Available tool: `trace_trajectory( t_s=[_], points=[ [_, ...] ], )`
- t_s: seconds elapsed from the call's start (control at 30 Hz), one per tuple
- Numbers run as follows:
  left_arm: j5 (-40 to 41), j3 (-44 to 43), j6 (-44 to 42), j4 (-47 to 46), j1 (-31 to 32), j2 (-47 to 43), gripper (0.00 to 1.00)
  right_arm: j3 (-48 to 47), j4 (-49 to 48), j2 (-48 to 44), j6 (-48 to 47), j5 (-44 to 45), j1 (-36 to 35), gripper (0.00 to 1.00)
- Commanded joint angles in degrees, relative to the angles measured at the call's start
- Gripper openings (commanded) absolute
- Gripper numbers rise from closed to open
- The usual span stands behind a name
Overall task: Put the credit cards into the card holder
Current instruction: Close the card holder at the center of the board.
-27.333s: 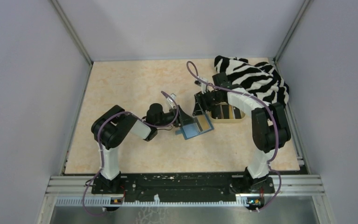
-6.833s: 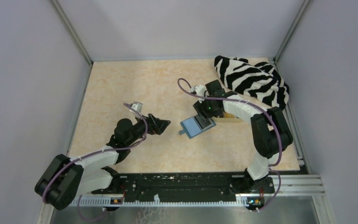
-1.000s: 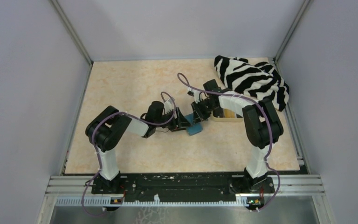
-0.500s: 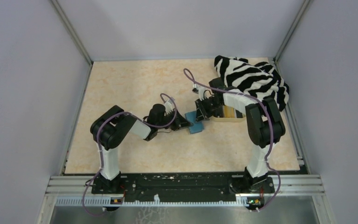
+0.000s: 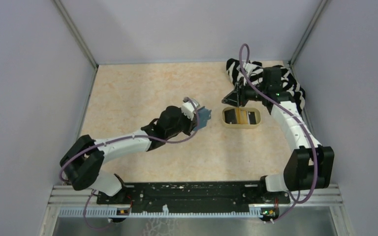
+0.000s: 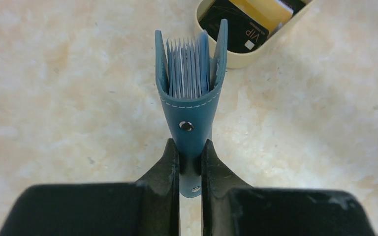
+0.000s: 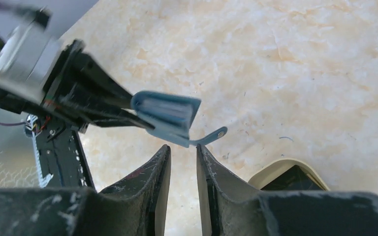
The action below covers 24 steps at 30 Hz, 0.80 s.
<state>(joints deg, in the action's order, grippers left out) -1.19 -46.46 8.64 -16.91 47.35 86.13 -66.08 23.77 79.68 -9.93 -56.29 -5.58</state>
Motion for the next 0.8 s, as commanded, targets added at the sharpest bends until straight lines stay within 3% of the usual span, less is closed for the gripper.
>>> trace_trajectory(
  t_s=[0.0, 0.2, 0.33, 0.4, 0.57, 0.67, 0.77],
  points=[
    [17.44, 1.31, -28.81, 2.43, 7.06, -2.38, 0.01, 2.27, -5.43, 0.27, 4.67, -3.04, 2.70, 0.27],
    [41.36, 3.70, -49.90, -10.71, 16.78, 6.52, 0.00, 2.58, -5.75, 2.84, 5.97, -4.41, 4.10, 0.27],
    [48.30, 5.30, -60.96, -22.69, 20.71, 12.21, 0.00, 2.82, -5.88, 3.86, 6.15, -4.41, 4.09, 0.27],
    [49.12, 5.45, -62.80, -24.34, 22.27, 14.64, 0.02, 2.87, -5.84, 4.50, 6.07, -4.38, 4.12, 0.27],
    [48.55, 5.14, -59.99, -21.13, 25.66, 20.18, 0.37, 2.78, -5.29, 6.18, 6.07, -4.55, 4.17, 0.27],
    [43.68, 1.73, -47.88, -5.83, 26.64, 20.42, 0.58, 2.56, -4.54, 6.94, 5.35, -4.53, 4.13, 0.27],
    [39.81, -0.30, -37.41, 4.38, 26.65, 17.91, 0.67, 2.67, -4.43, 7.03, 4.91, -4.42, 4.09, 0.27]
  ],
)
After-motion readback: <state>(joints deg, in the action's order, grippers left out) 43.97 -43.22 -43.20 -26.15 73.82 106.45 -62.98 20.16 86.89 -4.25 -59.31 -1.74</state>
